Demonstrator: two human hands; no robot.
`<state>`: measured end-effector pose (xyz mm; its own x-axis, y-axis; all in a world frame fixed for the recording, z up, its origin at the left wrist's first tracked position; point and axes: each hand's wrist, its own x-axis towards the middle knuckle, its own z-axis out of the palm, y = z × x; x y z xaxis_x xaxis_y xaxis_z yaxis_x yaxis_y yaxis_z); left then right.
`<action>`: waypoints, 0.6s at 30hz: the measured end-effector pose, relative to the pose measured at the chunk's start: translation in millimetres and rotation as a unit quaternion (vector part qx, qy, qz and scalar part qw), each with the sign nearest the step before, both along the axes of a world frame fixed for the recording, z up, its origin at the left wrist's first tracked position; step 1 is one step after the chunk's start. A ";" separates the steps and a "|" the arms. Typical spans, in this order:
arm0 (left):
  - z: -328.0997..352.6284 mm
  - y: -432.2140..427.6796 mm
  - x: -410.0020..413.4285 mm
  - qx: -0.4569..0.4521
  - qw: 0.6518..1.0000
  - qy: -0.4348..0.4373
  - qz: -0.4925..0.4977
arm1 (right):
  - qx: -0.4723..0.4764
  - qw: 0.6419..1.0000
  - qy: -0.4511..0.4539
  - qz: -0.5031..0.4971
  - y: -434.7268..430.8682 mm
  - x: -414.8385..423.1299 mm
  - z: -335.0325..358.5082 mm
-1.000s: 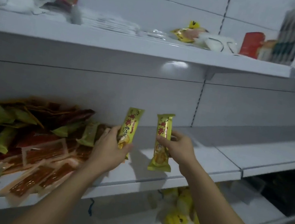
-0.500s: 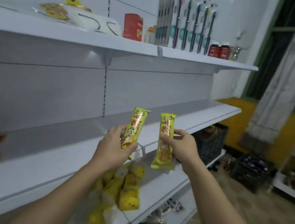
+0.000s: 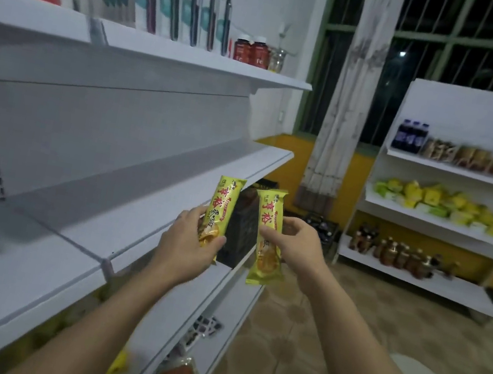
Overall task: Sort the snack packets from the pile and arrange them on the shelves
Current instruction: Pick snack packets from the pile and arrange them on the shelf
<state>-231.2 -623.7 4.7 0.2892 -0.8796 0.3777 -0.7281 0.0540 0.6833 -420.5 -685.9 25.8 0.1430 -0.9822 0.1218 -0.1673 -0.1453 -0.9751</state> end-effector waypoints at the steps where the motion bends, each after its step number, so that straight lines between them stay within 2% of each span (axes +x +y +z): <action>1: -1.4 -15.8 -2.4 0.000 1.000 0.001 -0.009 | -0.001 1.000 0.003 -0.008 -12.3 -4.2 -1.3; 12: -2.7 -207.5 4.3 0.021 0.999 0.012 -0.040 | 0.013 0.998 0.023 -0.058 -183.2 -11.1 0.6; 18: -9.7 -282.6 -2.6 0.035 0.998 -0.009 -0.060 | 0.019 0.998 0.012 -0.063 -256.0 -13.5 -8.6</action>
<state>-233.9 -906.3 -5.0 0.1740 -0.9322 0.3175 -0.7310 0.0938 0.6759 -434.0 -941.9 17.2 0.0201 -0.9964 0.0824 -0.2062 -0.0848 -0.9748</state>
